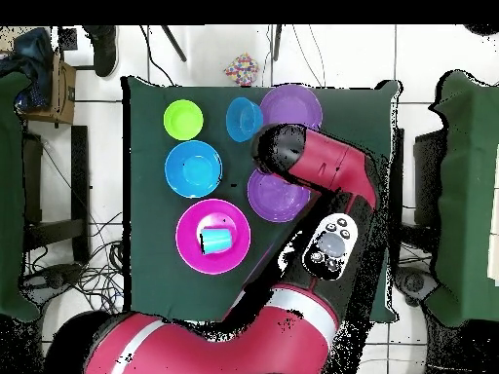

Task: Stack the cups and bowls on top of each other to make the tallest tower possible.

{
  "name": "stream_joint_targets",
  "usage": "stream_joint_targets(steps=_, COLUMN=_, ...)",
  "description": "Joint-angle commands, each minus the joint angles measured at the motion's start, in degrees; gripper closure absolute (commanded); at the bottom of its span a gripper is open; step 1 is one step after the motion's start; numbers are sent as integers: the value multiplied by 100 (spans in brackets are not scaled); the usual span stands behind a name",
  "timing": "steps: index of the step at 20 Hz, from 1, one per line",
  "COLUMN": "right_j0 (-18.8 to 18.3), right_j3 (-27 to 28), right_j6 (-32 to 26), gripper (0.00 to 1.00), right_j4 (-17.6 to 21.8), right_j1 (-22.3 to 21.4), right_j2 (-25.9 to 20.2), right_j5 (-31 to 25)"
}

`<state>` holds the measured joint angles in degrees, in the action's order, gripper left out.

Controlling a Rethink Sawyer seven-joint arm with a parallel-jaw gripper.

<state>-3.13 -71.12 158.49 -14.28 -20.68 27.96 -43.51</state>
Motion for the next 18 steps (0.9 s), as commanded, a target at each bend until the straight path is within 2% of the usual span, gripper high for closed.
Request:
stream_joint_targets(steps=1, right_j0=-36, right_j3=-201, right_j6=-1175, gripper=100, right_j4=509, right_j1=-200, right_j2=-921, right_j5=-658)
stream_joint_targets(steps=5, right_j0=-169, right_j3=-608, right_j6=-1057, gripper=100, right_j4=361, right_j1=-407, right_j2=-1223, right_j5=-357)
stream_joint_targets(steps=12, right_j0=-193, right_j3=-703, right_j6=-1002, gripper=100, right_j4=484, right_j1=-631, right_j2=-1238, right_j5=-520)
stream_joint_targets(steps=18, right_j0=-136, right_j3=-1014, right_j6=-843, gripper=100, right_j4=464, right_j1=-768, right_j2=-1298, right_j5=-340)
